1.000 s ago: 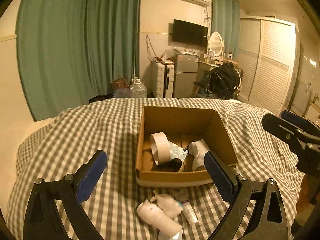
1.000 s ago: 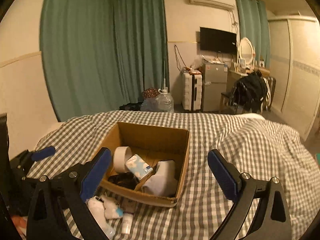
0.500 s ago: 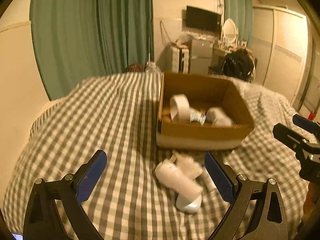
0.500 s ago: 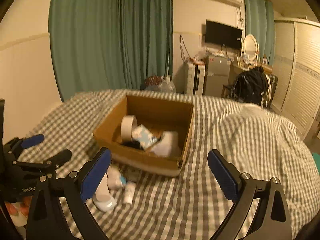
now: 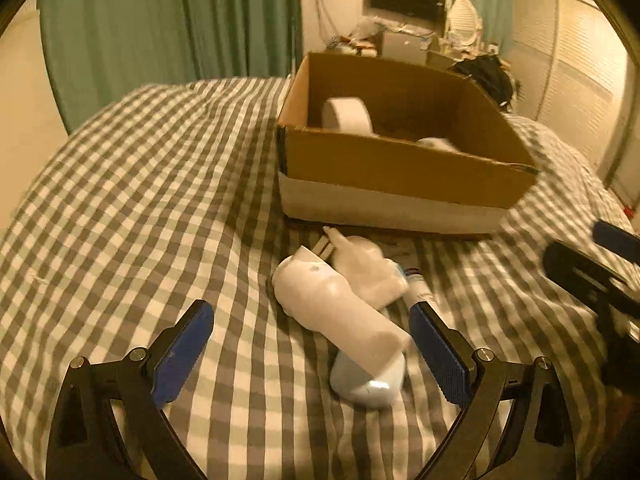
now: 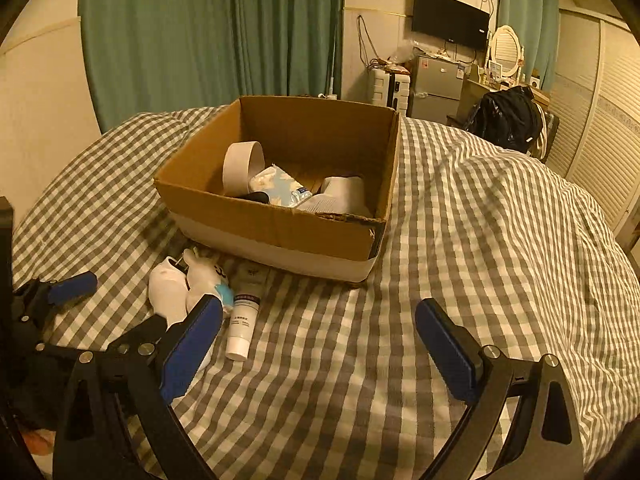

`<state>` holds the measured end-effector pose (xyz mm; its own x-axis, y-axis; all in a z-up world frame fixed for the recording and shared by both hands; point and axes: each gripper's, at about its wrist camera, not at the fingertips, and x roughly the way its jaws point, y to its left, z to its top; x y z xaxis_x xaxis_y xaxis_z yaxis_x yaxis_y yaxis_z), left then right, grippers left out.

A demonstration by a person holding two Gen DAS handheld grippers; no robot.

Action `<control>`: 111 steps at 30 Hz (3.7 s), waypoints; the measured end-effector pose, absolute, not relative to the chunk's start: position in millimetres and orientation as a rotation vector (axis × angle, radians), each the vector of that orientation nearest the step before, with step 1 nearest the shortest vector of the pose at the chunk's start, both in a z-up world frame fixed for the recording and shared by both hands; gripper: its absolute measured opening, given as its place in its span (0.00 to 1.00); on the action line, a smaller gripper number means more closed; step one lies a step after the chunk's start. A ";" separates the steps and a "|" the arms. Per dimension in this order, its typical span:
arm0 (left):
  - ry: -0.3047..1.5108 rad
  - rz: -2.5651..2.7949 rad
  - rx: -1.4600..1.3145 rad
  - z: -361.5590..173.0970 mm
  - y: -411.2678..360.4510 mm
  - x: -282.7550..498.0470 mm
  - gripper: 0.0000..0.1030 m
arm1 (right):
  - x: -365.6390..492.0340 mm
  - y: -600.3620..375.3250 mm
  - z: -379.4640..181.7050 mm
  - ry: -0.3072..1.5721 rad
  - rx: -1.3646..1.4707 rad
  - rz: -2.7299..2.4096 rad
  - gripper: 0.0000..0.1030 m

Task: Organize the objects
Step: 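Grasp the white bottle with the left tool while the right tool grasps the lotion tube, then lower the bottle and lotion tube into the box and open both tools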

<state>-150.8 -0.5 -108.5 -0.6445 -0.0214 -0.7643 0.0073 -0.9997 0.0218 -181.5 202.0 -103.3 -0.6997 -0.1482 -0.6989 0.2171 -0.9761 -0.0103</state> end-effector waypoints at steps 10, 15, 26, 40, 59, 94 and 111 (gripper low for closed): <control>-0.127 -2.793 1.490 -142.5 25.3 -171.8 0.74 | -185.4 206.1 -106.3 0.104 1.141 -2.736 0.95; -0.055 -2.807 1.517 -138.4 17.4 -162.8 0.63 | -183.7 206.0 -106.5 0.114 1.137 -2.744 0.95; 0.049 -2.822 1.386 -109.2 -13.7 -133.3 0.31 | -185.6 198.1 -115.6 0.168 1.171 -2.716 0.95; 0.119 -2.837 1.358 -106.2 -35.6 -153.2 0.31 | -242.3 143.3 -178.9 0.319 1.452 -2.359 0.48; 0.037 -2.904 1.255 -76.3 -14.3 -112.4 0.31 | -167.1 160.7 -116.2 0.275 1.210 -2.551 0.23; -0.042 -3.150 0.898 60.3 44.2 -125.4 0.31 | -117.6 183.0 30.2 0.245 0.739 -2.764 0.23; -0.110 -3.140 0.958 38.2 56.8 -262.6 0.31 | -243.3 182.0 46.6 0.183 0.728 -2.729 0.23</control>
<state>-262.6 56.8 38.2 -0.8204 0.1168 -0.5598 -0.1558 -0.9875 0.0222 -243.3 182.0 46.6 -0.8231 -0.2627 -0.5036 0.3275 -0.9439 -0.0429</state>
